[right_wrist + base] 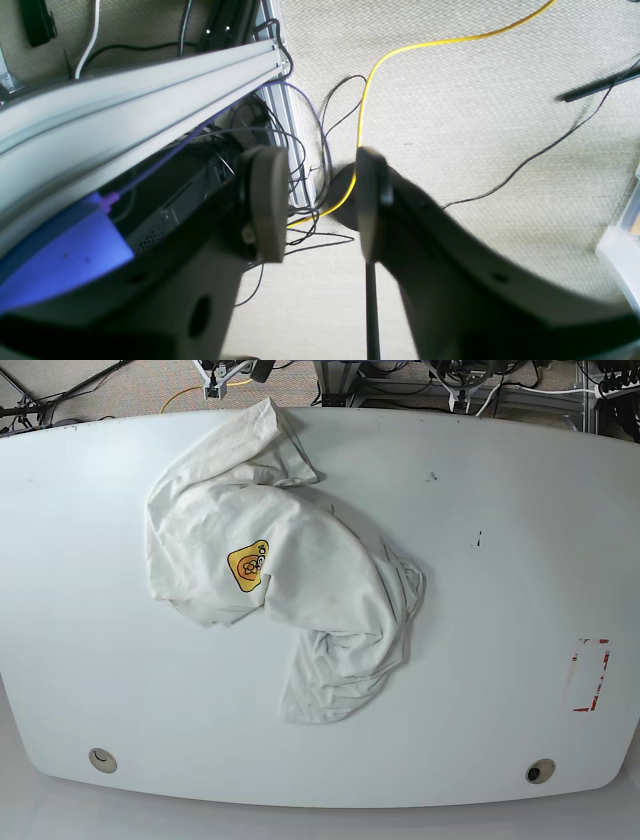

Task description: Fold the T-shirt properly

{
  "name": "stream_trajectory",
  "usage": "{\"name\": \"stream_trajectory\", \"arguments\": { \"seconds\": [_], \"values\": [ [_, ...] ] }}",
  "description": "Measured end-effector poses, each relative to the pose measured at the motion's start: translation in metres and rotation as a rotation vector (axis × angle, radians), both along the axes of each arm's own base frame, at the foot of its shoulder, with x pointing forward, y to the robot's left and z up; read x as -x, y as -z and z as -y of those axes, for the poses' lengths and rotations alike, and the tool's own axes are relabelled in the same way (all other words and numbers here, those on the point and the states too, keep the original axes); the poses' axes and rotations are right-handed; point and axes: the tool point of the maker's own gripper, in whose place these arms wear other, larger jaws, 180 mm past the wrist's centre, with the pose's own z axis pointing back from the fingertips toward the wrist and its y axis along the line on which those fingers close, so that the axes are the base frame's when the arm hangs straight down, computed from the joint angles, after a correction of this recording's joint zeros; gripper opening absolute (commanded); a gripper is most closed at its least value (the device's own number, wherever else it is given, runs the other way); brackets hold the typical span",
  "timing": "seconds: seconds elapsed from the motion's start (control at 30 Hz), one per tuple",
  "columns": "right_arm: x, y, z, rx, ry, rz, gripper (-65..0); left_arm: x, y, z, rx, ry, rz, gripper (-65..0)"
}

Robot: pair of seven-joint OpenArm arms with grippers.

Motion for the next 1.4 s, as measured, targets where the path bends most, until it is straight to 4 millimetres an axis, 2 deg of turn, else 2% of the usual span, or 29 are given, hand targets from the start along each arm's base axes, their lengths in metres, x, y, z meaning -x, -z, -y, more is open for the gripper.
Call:
{"name": "stream_trajectory", "arguments": {
  "seconds": [0.03,0.27,0.37,0.6,0.73,0.87,0.97,1.07,1.23,1.4],
  "values": [
    [0.002,-0.001,-0.002,0.000,0.001,0.001,-43.9,0.009,-0.001,0.000,-0.001,-0.012,0.019,-40.3],
    [-0.037,0.000,-0.022,-0.034,0.004,0.062,-43.9,0.002,0.000,0.011,0.017,0.000,0.027,-40.3],
    [-0.043,-0.001,-0.026,-0.040,0.006,0.075,-43.9,0.000,0.000,0.011,0.016,0.000,0.028,-40.3],
    [-0.022,0.000,-0.019,-0.028,0.003,0.036,-44.1,0.003,0.000,0.008,0.011,-0.004,0.025,-40.3],
    [-0.020,0.000,-0.020,-0.029,0.005,0.037,-44.1,0.004,-0.002,0.008,0.011,-0.004,0.073,-40.3],
    [-0.008,-0.002,-0.016,-0.018,0.001,0.033,-44.1,0.014,-0.004,0.012,0.023,0.004,0.095,-40.3],
    [0.002,-0.006,-0.007,0.006,-0.005,0.039,-44.1,0.018,-0.008,0.007,0.025,0.015,0.111,-40.3],
    [0.011,-0.009,-0.006,0.017,-0.008,0.041,-44.1,0.025,-0.012,-0.002,0.012,0.025,0.118,-40.3],
    [0.016,-0.017,-0.015,0.012,-0.011,0.073,-44.1,0.033,-0.022,-0.006,0.022,0.046,0.155,-40.4],
    [0.033,-0.033,-0.018,0.030,-0.013,0.101,-44.1,0.042,-0.039,-0.010,0.028,0.079,0.200,-40.4]
  ]
}}
